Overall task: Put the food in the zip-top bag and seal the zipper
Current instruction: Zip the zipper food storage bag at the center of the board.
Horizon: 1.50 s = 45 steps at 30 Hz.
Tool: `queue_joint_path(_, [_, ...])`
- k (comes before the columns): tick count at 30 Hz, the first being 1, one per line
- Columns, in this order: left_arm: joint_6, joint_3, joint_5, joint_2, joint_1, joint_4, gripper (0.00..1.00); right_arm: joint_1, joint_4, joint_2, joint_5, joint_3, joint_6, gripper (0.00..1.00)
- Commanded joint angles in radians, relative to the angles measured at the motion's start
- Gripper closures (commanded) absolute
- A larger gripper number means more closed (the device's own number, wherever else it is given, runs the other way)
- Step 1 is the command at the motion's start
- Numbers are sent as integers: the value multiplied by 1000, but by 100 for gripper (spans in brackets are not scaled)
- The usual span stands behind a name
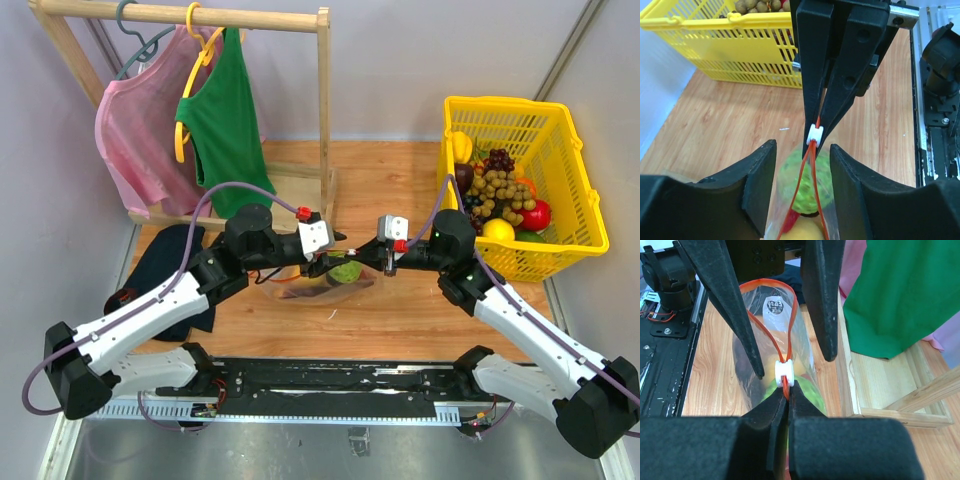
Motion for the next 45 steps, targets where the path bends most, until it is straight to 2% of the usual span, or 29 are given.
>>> queue_joint_path(1, [1, 55, 62, 34, -5, 33, 51, -9, 17, -10, -32, 5, 10, 99])
queue_joint_path(11, [-13, 61, 109, 55, -5, 36, 73, -11, 12, -9, -26, 5, 7, 99])
queue_joint_path(15, [-17, 57, 110, 50, -5, 28, 97, -9, 4, -7, -27, 9, 7, 99])
queue_joint_path(16, [-18, 56, 105, 48, -5, 23, 99, -10, 4, -9, -23, 9, 7, 99])
queue_joint_path(34, [-65, -36, -76, -96, -5, -91, 100, -29, 25, -21, 26, -6, 31, 99])
queue_joint_path(40, [-64, -34, -46, -87, -4, -60, 100, -31, 32, -3, -74, 7, 39, 98])
queue_joint_path(45, [-69, -6, 7, -48, -5, -22, 100, -31, 37, 15, -114, 13, 52, 74])
